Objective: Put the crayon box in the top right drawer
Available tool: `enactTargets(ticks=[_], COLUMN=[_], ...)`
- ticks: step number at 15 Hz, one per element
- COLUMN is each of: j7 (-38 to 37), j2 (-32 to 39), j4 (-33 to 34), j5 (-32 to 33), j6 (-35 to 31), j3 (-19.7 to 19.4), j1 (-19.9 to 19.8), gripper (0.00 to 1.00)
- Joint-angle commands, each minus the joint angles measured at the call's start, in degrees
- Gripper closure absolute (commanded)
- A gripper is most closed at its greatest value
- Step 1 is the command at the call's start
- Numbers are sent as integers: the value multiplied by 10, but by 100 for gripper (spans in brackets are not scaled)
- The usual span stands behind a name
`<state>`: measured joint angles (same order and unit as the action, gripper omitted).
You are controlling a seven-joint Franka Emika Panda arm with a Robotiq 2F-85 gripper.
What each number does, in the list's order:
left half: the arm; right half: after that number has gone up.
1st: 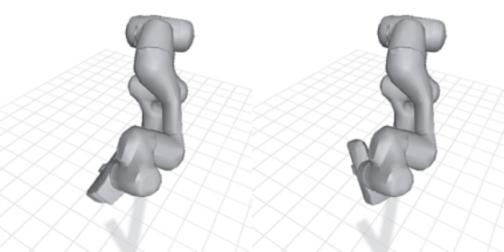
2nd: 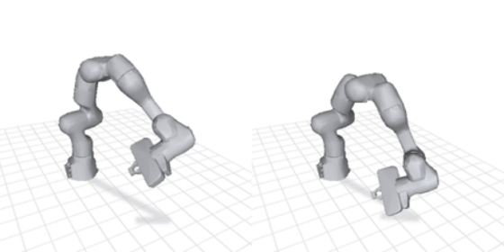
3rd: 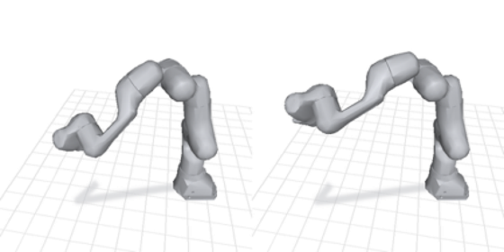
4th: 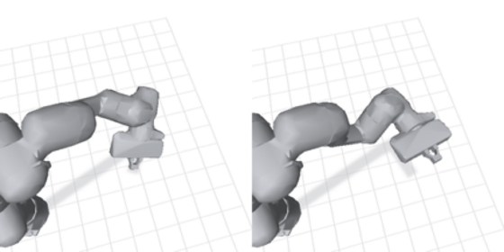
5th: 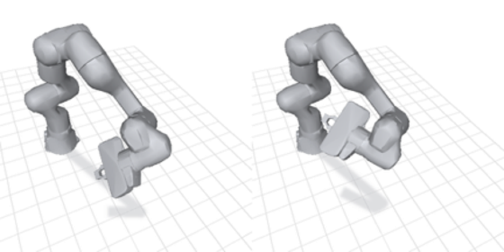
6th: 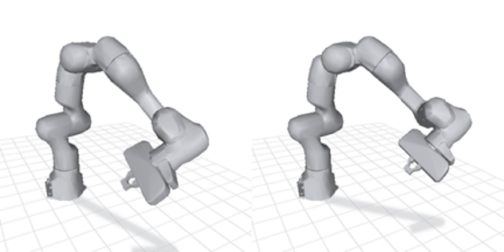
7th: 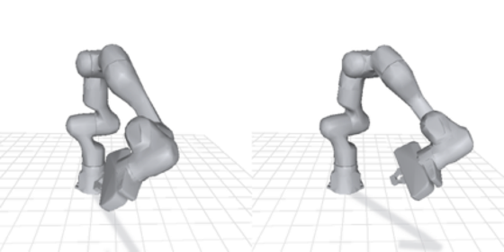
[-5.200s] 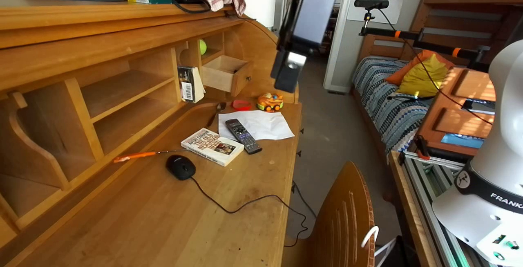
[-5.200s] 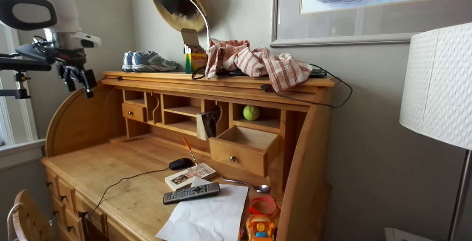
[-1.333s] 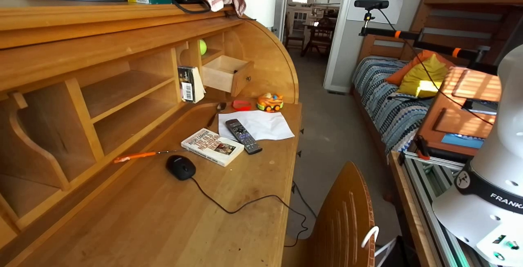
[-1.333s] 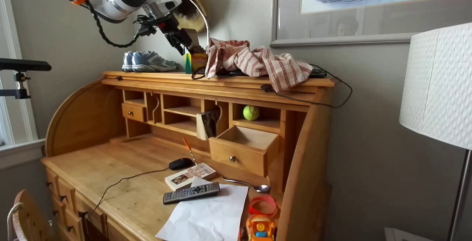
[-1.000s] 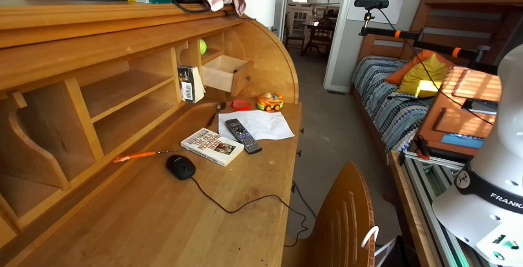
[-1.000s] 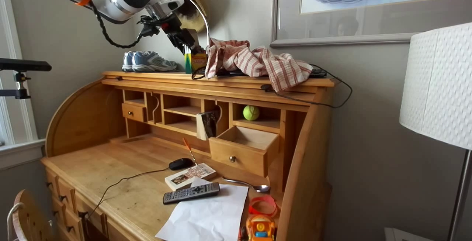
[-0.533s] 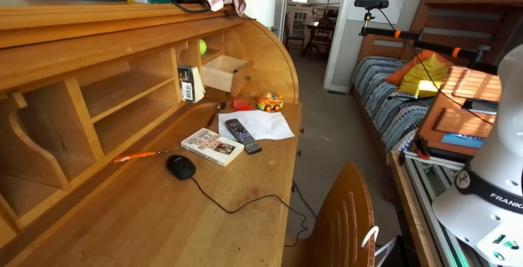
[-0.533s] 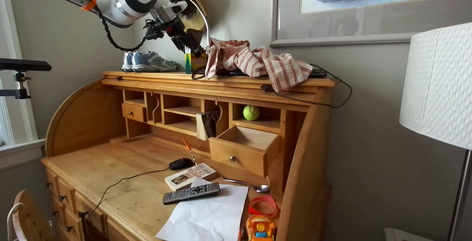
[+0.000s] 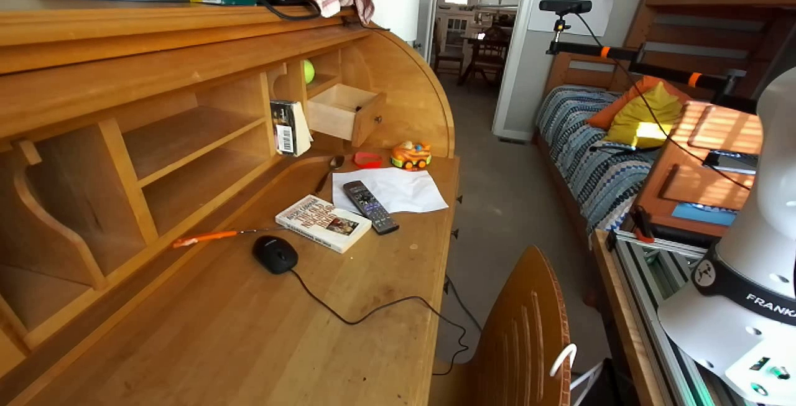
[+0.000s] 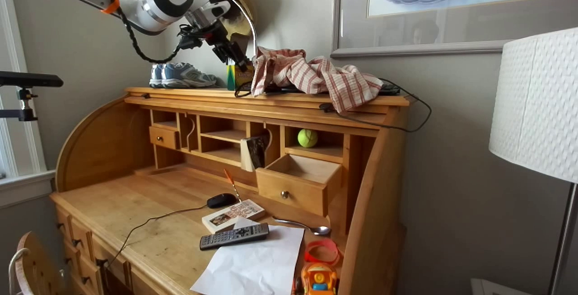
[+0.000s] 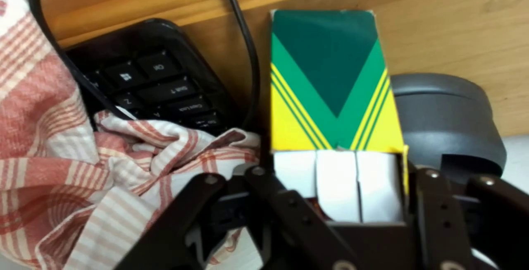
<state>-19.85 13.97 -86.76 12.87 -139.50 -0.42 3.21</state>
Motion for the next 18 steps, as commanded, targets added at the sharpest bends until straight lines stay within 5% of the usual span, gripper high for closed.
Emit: enactTargets(ticks=[1,9,14,18], j7=[2,71,129,96], j2=[-23,-124,-220,-302], j4=[-3,-63,-152,-253], j5=[-5,-47,-63,-36], j6=[11,72,100,89], j3=[-1,33,37,37], j1=[15,24,17,1], gripper=[66,66,66,66])
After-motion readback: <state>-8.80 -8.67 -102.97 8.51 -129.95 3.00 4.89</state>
